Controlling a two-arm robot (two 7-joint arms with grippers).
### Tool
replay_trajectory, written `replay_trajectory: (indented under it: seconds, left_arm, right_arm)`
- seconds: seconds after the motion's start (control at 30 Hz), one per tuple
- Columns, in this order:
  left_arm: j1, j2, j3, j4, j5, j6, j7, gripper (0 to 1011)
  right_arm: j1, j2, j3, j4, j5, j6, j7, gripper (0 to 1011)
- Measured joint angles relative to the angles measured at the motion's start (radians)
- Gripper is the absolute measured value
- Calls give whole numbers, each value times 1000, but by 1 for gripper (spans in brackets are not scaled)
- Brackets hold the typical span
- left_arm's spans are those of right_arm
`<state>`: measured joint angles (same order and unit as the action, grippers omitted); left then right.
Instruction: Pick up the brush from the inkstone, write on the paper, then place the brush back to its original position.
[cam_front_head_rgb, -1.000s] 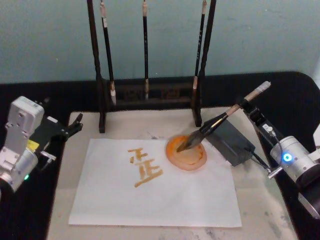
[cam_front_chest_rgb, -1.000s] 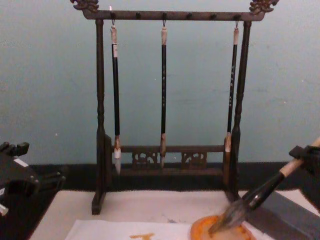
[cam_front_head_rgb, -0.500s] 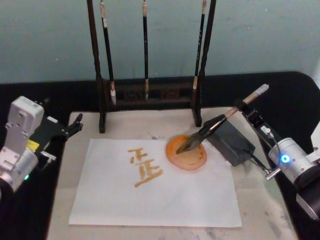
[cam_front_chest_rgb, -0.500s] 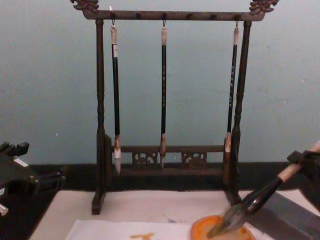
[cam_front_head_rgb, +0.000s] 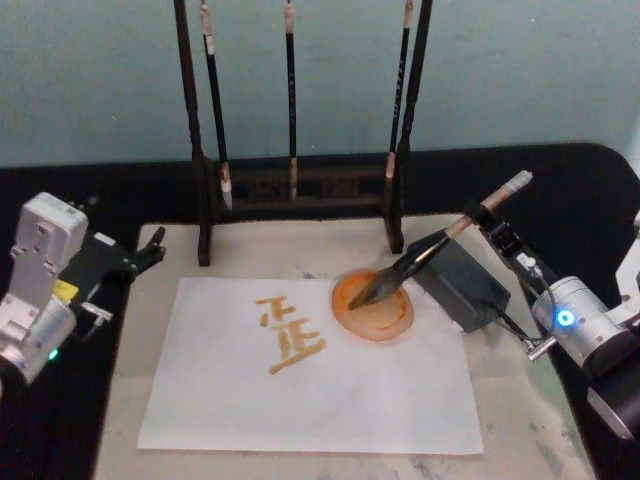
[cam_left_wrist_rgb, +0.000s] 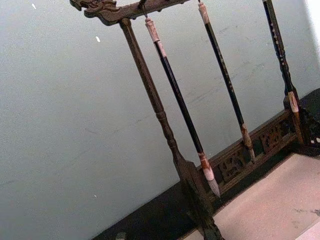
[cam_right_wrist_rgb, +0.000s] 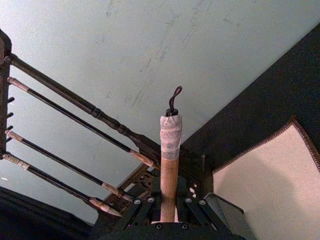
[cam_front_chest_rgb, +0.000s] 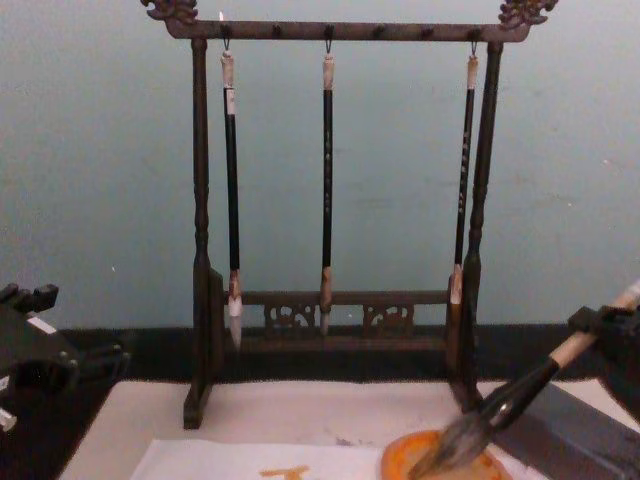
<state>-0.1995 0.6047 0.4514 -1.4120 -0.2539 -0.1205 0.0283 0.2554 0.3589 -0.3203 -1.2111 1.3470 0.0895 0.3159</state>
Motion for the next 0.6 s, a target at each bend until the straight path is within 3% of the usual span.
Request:
replay_trajectory:
  seconds: [0.6]
  left_arm:
    - [0, 0, 0, 0, 0, 0, 0, 1010]
  right_arm:
    - [2, 6, -9, -1, 1, -9, -7, 201]
